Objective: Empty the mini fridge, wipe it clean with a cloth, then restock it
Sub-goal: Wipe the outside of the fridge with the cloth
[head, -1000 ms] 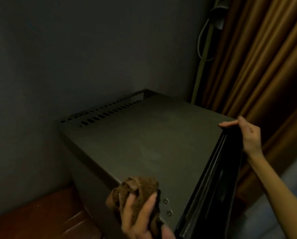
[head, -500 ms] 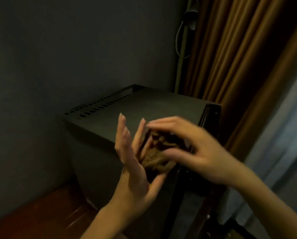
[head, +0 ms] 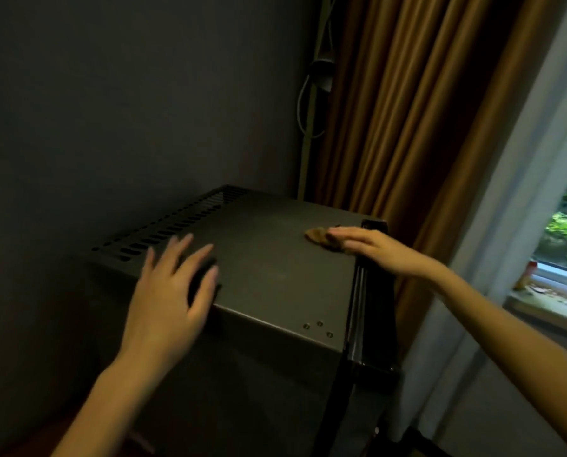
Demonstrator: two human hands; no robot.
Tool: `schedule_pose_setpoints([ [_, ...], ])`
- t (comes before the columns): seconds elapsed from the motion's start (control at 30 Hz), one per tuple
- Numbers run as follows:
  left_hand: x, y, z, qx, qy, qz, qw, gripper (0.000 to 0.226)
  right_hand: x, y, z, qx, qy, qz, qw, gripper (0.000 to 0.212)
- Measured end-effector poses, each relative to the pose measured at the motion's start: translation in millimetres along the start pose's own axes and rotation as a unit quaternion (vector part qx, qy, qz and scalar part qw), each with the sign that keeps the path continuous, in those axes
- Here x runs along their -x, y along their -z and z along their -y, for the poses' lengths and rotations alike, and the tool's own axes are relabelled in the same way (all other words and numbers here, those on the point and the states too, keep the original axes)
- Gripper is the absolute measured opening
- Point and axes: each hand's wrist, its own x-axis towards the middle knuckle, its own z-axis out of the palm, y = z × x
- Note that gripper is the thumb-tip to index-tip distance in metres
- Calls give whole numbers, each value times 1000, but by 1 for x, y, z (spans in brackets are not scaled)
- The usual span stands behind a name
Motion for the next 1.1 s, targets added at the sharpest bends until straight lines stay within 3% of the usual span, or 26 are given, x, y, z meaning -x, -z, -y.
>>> schedule_pose_setpoints([
  [0.17, -39, 16, 56, -89, 170, 52, 980, 49, -99, 26, -63, 102, -156, -54, 981, 43],
  [0.27, -46, 17, 66, -96, 197, 30, 975, 49, -115, 23, -60, 184, -158, -56, 969, 44],
  [0.37, -45, 9, 62, -93, 184, -9, 978, 50, -81, 4, -12, 163, -52, -19, 985, 42],
  [0.43, -44, 7, 62, -80, 181, -36, 980, 49, -40, -26, 45, 149, 81, 25, 985, 42],
  [0.53, -41, 6, 64, -68, 174, -45, 981, 50, 11, -59, 114, 84, 261, 105, 956, 45],
  [0.6, -40, 6, 64, -47, 176, -62, 981, 51, 14, -59, 120, 52, 288, 152, 944, 46],
  [0.7, -37, 4, 63, -14, 184, -101, 978, 54, -38, -43, 74, 73, 231, 92, 966, 43],
  [0.83, -32, 1, 63, 35, 199, -126, 971, 56, -138, -9, -13, 125, -12, -1, 992, 43],
  [0.9, -30, -1, 62, 63, 214, -139, 965, 57, -156, -12, -10, 141, -38, -20, 989, 46],
  [1.0, -28, -5, 58, 116, 246, -171, 947, 57, -118, -53, 64, 107, 77, 26, 991, 43],
  [1.1, -27, -9, 57, 135, 261, -183, 938, 56, -44, -87, 129, 51, 263, 115, 957, 45],
])
